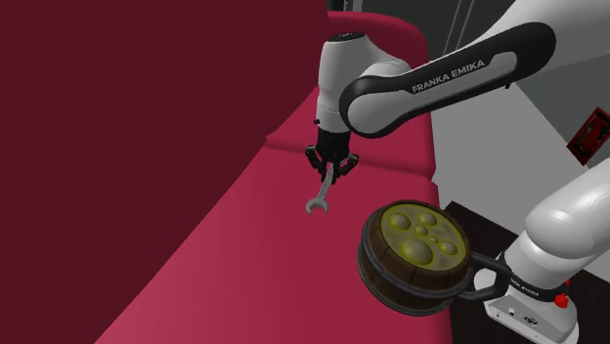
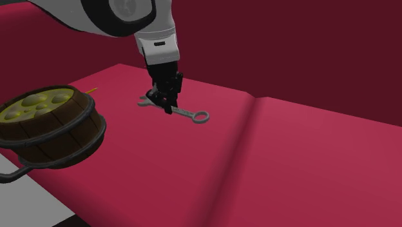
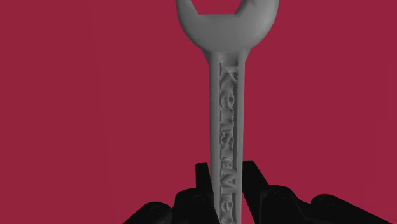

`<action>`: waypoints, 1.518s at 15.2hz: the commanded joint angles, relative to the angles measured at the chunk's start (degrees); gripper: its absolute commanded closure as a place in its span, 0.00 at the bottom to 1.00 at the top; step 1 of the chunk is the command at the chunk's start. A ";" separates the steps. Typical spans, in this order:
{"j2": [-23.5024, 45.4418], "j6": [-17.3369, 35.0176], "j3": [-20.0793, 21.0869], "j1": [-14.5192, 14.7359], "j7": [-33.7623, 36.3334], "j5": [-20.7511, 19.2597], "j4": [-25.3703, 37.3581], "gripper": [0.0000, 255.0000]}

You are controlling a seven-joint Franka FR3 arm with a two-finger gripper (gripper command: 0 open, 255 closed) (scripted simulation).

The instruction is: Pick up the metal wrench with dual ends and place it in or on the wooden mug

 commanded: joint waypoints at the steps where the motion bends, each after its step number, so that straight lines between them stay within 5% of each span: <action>1: -0.75 -1.67 -0.38 0.04 -0.41 0.41 1.02 1.00; 23: -4.25 -18.86 -3.14 -0.18 -1.62 1.45 15.25 1.00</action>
